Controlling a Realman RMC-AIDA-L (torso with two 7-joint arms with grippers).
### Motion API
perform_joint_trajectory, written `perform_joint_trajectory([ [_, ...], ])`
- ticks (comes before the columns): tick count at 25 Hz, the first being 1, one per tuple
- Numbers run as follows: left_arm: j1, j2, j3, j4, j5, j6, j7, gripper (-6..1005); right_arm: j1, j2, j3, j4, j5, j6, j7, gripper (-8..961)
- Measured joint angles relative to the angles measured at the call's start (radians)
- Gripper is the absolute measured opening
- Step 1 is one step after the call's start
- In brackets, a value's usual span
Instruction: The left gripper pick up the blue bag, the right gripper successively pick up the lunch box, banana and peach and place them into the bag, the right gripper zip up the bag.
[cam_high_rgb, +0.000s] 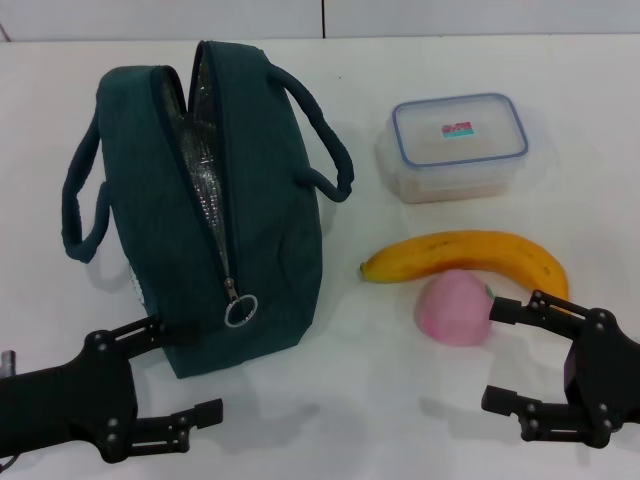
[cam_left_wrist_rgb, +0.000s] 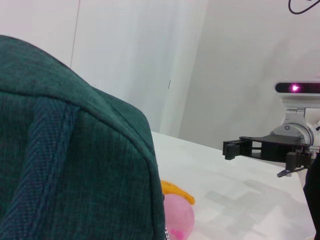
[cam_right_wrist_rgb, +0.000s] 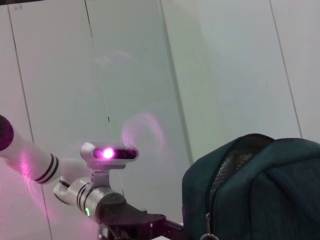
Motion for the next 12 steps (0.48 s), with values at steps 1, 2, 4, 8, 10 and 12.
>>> perform_joint_trajectory([
  [1, 0.000, 0.000, 0.000, 0.000, 0.000, 0.000, 0.000, 886, 0.000, 0.000, 0.000, 0.000, 0.000, 0.000, 0.000, 869],
  [2, 0.001, 0.000, 0.000, 0.000, 0.000, 0.000, 0.000, 886, -0.001, 0.000, 0.000, 0.000, 0.000, 0.000, 0.000, 868],
  [4, 0.001, 0.000, 0.000, 0.000, 0.000, 0.000, 0.000, 884, -0.001, 0.000, 0.000, 0.000, 0.000, 0.000, 0.000, 868],
  [8, 0.002, 0.000, 0.000, 0.000, 0.000, 0.000, -0.001, 882, -0.001, 0.000, 0.000, 0.000, 0.000, 0.000, -0.001, 867],
  [10, 0.002, 0.000, 0.000, 0.000, -0.001, 0.000, -0.001, 881, -0.001, 0.000, 0.000, 0.000, 0.000, 0.000, -0.001, 866],
  [12, 0.003, 0.000, 0.000, 0.000, -0.001, 0.000, -0.001, 879, -0.001, 0.000, 0.000, 0.000, 0.000, 0.000, -0.001, 866],
])
